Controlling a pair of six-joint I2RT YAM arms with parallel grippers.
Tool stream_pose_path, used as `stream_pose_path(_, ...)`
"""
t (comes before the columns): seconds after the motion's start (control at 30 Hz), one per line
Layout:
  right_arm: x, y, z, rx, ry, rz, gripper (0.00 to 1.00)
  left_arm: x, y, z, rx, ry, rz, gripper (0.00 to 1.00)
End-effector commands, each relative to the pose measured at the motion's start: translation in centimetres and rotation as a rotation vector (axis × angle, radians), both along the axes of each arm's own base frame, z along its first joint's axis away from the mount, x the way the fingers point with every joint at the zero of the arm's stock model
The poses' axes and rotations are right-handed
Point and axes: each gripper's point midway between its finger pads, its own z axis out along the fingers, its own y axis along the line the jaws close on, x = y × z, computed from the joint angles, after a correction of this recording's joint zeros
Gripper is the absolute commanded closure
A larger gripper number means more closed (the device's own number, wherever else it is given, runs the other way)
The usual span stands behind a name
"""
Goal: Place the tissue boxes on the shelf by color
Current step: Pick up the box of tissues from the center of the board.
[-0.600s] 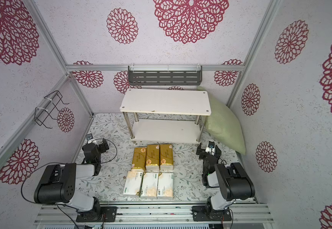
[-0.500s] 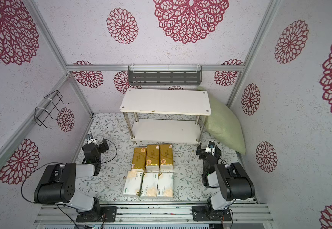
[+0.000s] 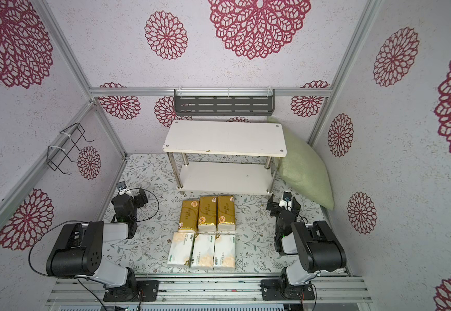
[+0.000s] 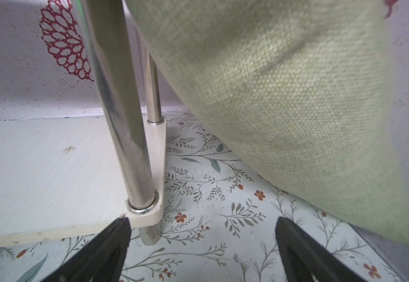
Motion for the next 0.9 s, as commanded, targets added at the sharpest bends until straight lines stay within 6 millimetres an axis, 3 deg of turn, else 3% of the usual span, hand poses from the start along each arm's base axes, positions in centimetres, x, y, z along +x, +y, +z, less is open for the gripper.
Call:
stream_pose_path(0.0,0.6,0.0,1.3,0.005,-0.045,0.002,0.01,0.3,0.1,0.7,0.002,-0.026,-0.009,0.03)
stream_pose_path(0.17,0.4,0.7,1.7,-0.009,-0.056,0.041,0.01,0.6,-0.1,1.1,-0.009,-0.023,-0.030,0.03)
stream_pose_path(0.27,-0.1,0.5,2.5,-0.005,-0.070,0.030,0.01,0.5,0.5,2.3,-0.014,-0.003,0.007,0.03)
stream_pose_path(0.4,-0.4,0.2,3.6,-0.003,-0.073,0.009,0.01,0.2,-0.5,4.4,0.013,0.058,0.036,0.03)
stream_pose_path(0.57,0.0,0.5,3.2,0.031,0.020,0.005,0.01,-0.9,-1.8,6.2,0.006,0.041,0.098,0.03)
stream_pose_path(0.7,0.1,1.9,2.3,0.070,0.114,0.042,0.01,-1.6,-2.5,6.2,-0.014,0.117,0.157,0.03)
stream_pose_path(0.87,-0.7,3.4,1.4,-0.012,0.216,0.026,0.01,-2.8,-2.6,5.8,-0.100,0.128,0.206,0.03)
